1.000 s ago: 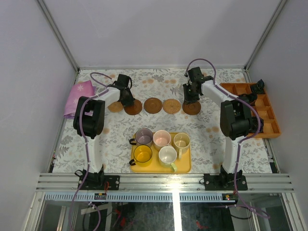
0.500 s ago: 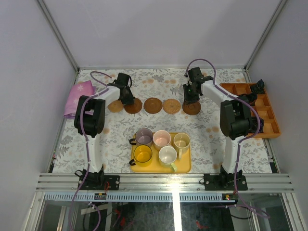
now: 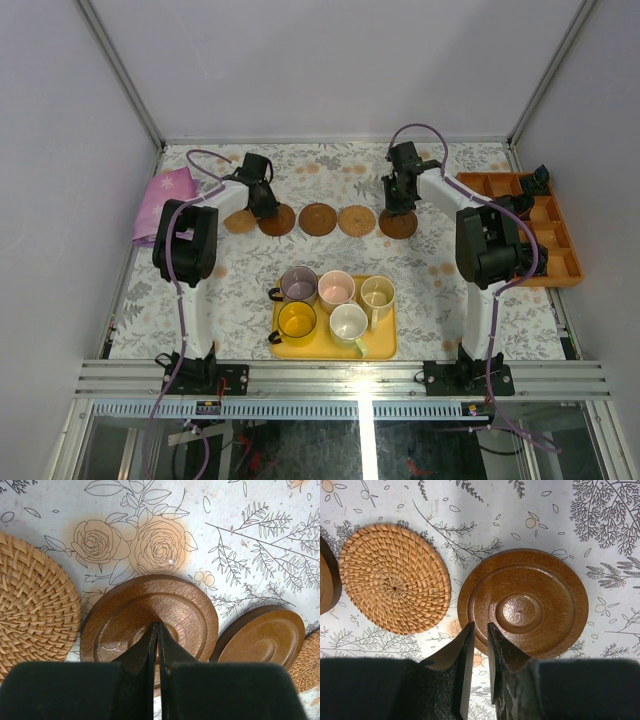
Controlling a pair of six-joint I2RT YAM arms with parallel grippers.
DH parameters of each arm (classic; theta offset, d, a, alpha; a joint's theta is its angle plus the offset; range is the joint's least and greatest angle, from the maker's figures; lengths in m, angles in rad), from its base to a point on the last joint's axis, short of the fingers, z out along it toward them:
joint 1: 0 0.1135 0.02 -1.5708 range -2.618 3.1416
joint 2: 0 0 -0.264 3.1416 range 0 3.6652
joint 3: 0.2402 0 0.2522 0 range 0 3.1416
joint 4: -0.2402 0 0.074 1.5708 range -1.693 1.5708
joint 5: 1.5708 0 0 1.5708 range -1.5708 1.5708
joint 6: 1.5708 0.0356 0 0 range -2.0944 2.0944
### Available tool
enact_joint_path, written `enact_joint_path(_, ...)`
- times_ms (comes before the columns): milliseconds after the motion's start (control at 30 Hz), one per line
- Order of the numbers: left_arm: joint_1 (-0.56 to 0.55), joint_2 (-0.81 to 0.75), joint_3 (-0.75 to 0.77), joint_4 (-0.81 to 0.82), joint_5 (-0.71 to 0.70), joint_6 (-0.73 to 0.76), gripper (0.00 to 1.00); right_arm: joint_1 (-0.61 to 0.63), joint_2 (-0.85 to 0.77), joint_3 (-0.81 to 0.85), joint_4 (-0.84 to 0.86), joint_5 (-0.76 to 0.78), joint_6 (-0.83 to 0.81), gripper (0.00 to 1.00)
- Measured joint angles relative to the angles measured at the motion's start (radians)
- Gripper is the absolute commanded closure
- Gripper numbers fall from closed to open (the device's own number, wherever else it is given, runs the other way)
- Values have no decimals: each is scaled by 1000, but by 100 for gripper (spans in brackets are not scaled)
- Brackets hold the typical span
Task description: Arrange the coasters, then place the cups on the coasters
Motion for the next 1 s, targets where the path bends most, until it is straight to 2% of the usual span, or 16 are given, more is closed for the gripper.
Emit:
enact_joint_path(600, 4, -35, -52, 30, 17, 8, 100, 0, 0, -46, 50, 55, 18, 77)
enact_joint_path(767, 4, -41, -58, 23, 31, 11, 100, 0, 0, -46, 69, 56, 18, 73)
enact_joint_path(1000, 4, -106, -83, -27, 72, 22, 90, 0, -39, -84, 100, 78, 11, 66)
